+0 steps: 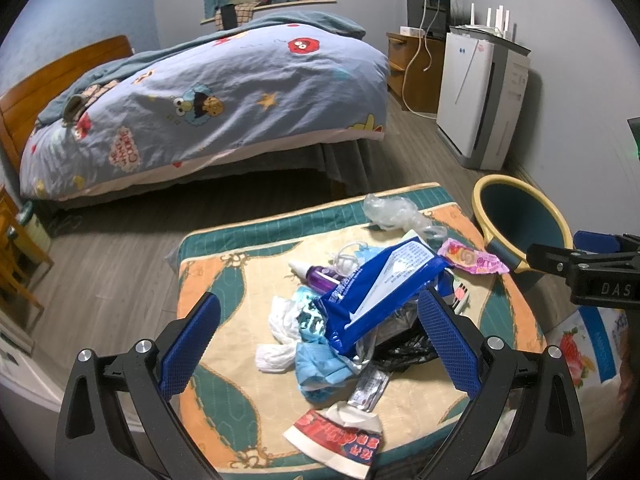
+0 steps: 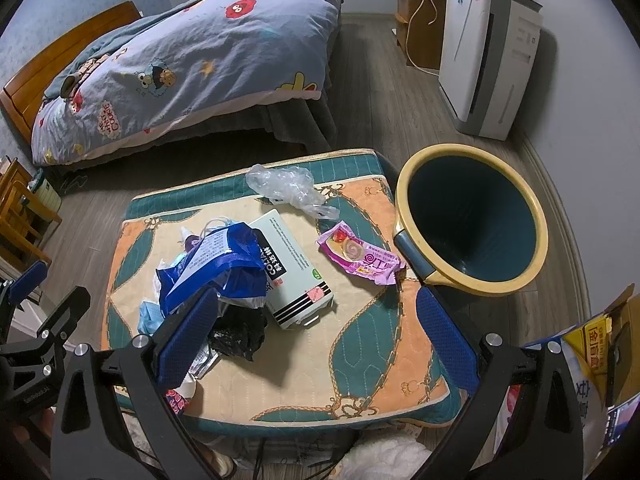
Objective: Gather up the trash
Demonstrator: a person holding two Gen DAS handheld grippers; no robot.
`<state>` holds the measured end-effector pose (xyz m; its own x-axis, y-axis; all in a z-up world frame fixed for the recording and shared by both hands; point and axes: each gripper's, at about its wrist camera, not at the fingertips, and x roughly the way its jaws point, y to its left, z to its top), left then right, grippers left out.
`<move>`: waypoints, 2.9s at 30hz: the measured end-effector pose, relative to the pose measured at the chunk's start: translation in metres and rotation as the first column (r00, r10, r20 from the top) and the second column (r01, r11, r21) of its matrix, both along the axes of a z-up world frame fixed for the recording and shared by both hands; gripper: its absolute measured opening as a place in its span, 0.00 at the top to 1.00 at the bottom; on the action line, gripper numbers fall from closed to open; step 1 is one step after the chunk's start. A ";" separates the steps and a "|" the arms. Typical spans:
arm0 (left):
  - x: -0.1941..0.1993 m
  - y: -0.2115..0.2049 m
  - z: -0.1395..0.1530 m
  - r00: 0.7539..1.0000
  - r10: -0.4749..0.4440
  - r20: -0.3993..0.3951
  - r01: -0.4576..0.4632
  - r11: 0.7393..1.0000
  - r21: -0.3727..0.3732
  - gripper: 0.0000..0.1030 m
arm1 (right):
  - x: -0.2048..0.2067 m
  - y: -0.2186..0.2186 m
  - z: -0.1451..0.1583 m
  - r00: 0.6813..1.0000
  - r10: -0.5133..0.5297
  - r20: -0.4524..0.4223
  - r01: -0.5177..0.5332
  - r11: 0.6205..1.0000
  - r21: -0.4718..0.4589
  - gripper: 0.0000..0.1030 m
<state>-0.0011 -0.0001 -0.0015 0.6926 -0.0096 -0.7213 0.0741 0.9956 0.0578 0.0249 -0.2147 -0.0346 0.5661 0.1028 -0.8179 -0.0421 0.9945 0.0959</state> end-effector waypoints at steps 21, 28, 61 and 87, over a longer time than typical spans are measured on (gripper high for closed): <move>0.000 -0.002 -0.003 1.000 -0.004 -0.006 0.004 1.000 -0.003 0.05 | 0.000 -0.004 0.001 1.000 -0.017 -0.009 0.017 1.000 0.011 0.05; 0.007 -0.001 -0.003 1.000 -0.028 0.007 0.028 1.000 -0.010 0.05 | 0.012 -0.022 0.005 0.999 -0.040 -0.013 0.040 0.999 0.032 0.05; 0.082 -0.054 -0.101 0.923 -0.286 -0.258 0.313 0.947 0.072 0.06 | 0.122 -0.021 -0.114 0.907 0.320 -0.274 -0.377 0.907 -0.189 0.06; 0.106 -0.057 -0.095 0.918 -0.309 -0.248 0.335 0.940 0.068 0.48 | 0.134 -0.021 -0.140 0.880 0.328 -0.344 -0.390 0.912 -0.129 0.69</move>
<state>0.1048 -0.0568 -0.0967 0.4795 -0.1181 -0.8696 0.4137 0.9043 0.1054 0.1585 -0.2357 -0.1743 0.2360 0.0771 -0.9687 -0.3989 0.9167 -0.0242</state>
